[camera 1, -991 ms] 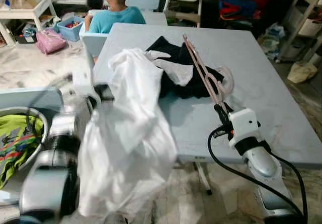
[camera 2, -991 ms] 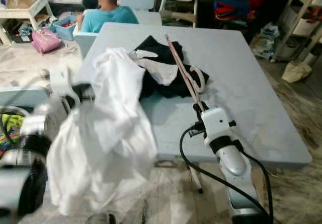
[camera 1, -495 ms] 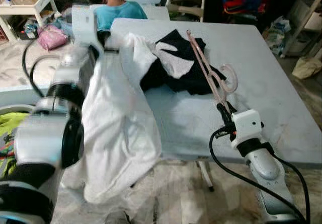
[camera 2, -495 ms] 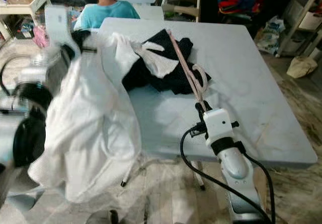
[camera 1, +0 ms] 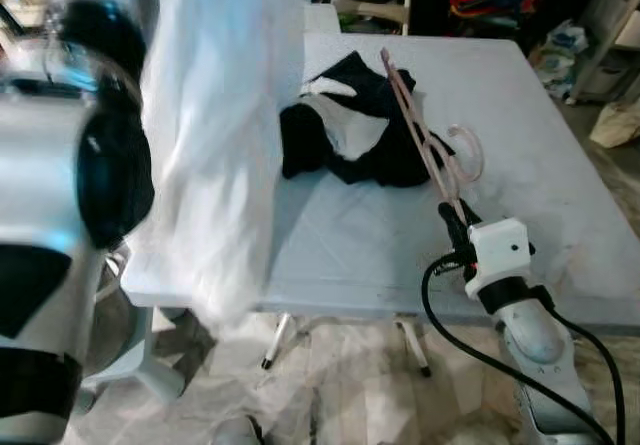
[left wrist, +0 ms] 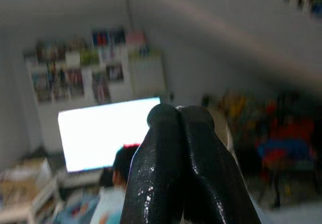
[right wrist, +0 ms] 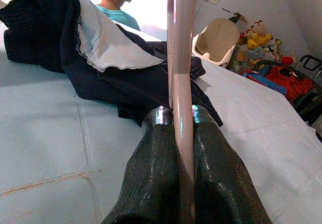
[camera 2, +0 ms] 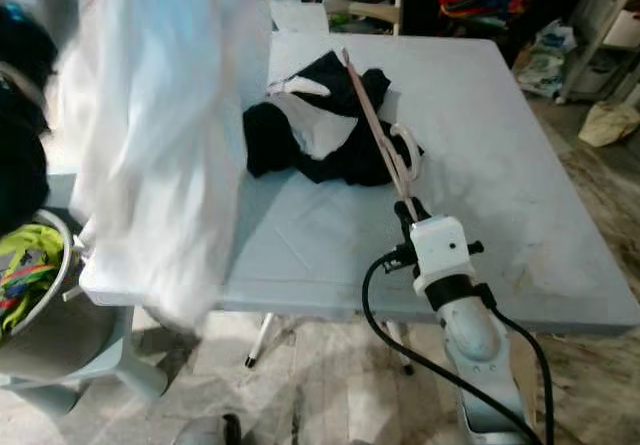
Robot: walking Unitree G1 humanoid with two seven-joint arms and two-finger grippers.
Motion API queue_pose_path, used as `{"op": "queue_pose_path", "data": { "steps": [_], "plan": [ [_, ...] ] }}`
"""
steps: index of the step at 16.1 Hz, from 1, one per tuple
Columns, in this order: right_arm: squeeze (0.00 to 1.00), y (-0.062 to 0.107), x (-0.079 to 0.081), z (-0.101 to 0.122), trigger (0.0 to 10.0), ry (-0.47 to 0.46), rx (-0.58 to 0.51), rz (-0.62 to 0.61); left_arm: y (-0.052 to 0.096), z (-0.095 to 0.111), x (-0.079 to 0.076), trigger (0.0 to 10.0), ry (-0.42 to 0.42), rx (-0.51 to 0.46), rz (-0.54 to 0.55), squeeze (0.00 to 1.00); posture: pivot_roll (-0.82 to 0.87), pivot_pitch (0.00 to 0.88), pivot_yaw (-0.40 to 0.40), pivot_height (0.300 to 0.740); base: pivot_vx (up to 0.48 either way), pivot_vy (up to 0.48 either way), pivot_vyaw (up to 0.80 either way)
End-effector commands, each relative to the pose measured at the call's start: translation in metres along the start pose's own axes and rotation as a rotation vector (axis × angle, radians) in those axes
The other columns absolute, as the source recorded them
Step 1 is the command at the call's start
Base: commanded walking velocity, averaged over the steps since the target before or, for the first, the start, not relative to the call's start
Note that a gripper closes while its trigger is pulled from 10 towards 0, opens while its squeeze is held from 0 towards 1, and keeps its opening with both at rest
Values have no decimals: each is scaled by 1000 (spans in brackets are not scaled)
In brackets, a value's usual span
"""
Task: Hang hanger
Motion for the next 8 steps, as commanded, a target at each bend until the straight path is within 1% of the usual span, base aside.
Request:
{"op": "queue_pose_path", "data": {
  "steps": [1,2,3,4,5,6,7,8],
  "plan": [
    [0,9,5,-20,10000,-22,93,8,-4,21,-12,0,-7,-72,-33,0,-80,53,44,740,0,0,0],
    [0,9,7,-20,10000,-24,93,12,-4,18,-37,0,11,-78,-122,0,-78,56,44,740,0,0,0],
    [0,9,9,-20,10000,-26,93,15,-1,7,-58,0,29,-64,-201,0,-80,56,45,740,0,0,0],
    [0,8,8,-19,10000,-27,90,13,7,-18,-82,0,61,-13,-309,0,-86,59,45,740,0,0,0],
    [0,7,7,-18,10000,-26,88,8,24,-59,-107,0,93,71,-415,0,-88,60,44,740,0,0,0],
    [0,7,6,-18,10000,-26,89,6,30,-72,-112,0,111,102,-433,0,-88,60,43,740,0,0,0],
    [0,8,5,-19,10000,-25,92,5,45,-101,-121,0,142,172,-476,0,-90,63,43,740,0,0,0],
    [0,9,5,-20,10000,-24,94,5,65,-134,-128,0,193,260,-507,0,-92,62,41,740,0,0,0]
  ]
}}
Point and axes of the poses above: a point about 5 cm out from each wrist's last joint towards the gripper, its own y axis pointing back from the gripper into the wrist, its own z axis along the axis of the wrist's last joint, x = y × z, the point moved 4 cm from there along -y, pointing out of the wrist towards the gripper, and after that the axes turned 5 degrees about y, right-handed, at the moved point
